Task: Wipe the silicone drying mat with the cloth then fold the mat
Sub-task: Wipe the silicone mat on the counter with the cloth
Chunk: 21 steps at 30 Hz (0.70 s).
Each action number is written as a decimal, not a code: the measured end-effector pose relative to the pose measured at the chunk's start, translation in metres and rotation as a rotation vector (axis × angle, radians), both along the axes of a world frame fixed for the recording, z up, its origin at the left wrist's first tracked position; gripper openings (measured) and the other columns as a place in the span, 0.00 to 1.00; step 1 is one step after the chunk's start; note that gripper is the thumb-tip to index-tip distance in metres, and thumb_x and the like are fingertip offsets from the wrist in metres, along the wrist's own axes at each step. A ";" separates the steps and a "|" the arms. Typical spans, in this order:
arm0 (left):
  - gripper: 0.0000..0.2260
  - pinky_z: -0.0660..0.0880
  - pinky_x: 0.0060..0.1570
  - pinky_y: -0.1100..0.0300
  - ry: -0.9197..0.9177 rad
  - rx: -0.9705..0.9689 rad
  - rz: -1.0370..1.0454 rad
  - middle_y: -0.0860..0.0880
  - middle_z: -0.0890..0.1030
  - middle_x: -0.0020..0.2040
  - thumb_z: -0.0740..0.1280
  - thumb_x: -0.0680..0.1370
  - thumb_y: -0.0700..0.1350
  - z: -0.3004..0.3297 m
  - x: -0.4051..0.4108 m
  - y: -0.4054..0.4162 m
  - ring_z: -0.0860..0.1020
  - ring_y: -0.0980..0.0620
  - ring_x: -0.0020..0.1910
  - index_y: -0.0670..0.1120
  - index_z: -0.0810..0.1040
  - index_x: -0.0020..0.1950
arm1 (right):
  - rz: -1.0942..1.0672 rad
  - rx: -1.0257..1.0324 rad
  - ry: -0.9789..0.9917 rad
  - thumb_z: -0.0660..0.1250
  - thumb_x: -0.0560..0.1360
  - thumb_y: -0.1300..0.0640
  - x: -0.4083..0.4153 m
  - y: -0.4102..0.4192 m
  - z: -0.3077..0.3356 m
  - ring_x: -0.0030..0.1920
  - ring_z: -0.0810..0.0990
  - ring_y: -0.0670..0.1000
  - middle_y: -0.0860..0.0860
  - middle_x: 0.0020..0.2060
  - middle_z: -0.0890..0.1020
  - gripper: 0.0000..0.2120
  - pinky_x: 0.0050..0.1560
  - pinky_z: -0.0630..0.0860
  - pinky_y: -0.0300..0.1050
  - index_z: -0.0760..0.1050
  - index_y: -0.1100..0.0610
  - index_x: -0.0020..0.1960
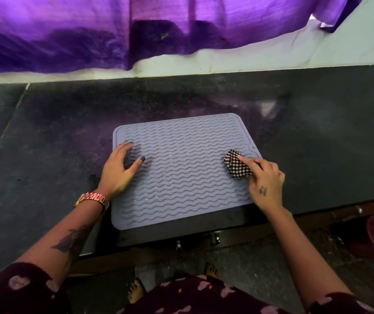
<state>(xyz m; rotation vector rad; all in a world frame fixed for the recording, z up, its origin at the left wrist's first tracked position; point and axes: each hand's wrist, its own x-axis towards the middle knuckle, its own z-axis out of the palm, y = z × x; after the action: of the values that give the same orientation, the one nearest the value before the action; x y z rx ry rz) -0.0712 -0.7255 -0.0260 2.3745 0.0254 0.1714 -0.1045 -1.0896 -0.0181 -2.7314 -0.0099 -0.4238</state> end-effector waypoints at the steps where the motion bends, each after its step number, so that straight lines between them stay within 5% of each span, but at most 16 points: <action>1: 0.22 0.58 0.69 0.59 -0.006 0.014 -0.013 0.46 0.68 0.72 0.66 0.77 0.49 0.002 -0.001 0.003 0.64 0.49 0.72 0.44 0.70 0.69 | -0.016 0.011 -0.030 0.65 0.68 0.68 -0.004 0.002 0.001 0.55 0.70 0.56 0.50 0.55 0.76 0.31 0.53 0.63 0.53 0.71 0.44 0.66; 8: 0.19 0.64 0.69 0.55 -0.085 0.118 -0.039 0.43 0.73 0.68 0.62 0.75 0.30 0.004 -0.012 0.022 0.70 0.44 0.67 0.40 0.73 0.65 | -0.052 -0.033 0.036 0.66 0.67 0.64 -0.019 0.013 0.000 0.53 0.71 0.59 0.54 0.54 0.77 0.27 0.51 0.65 0.53 0.73 0.48 0.64; 13: 0.19 0.69 0.65 0.51 -0.125 0.106 -0.005 0.42 0.75 0.65 0.68 0.73 0.34 0.004 -0.012 0.028 0.73 0.43 0.64 0.41 0.74 0.64 | -0.100 0.069 -0.027 0.68 0.70 0.57 -0.008 0.021 0.018 0.51 0.71 0.58 0.57 0.52 0.76 0.24 0.46 0.70 0.50 0.71 0.50 0.65; 17: 0.17 0.71 0.64 0.51 -0.149 0.054 0.011 0.44 0.77 0.63 0.69 0.74 0.36 -0.002 -0.016 0.029 0.75 0.45 0.61 0.42 0.76 0.63 | -0.065 -0.110 0.133 0.65 0.72 0.56 -0.019 0.044 0.007 0.51 0.68 0.58 0.60 0.53 0.70 0.29 0.49 0.69 0.51 0.62 0.47 0.72; 21: 0.15 0.72 0.63 0.52 -0.205 0.063 0.028 0.44 0.79 0.61 0.68 0.74 0.35 -0.005 -0.019 0.027 0.76 0.45 0.60 0.41 0.77 0.61 | -0.077 -0.047 0.190 0.64 0.73 0.51 -0.009 0.051 0.016 0.49 0.66 0.53 0.57 0.52 0.68 0.28 0.45 0.64 0.44 0.62 0.47 0.72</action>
<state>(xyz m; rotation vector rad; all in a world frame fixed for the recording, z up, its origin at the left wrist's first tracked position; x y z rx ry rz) -0.0903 -0.6982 -0.0312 2.4084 -0.0450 0.4333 -0.1139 -1.0384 -0.0024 -2.8139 0.1372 -0.1853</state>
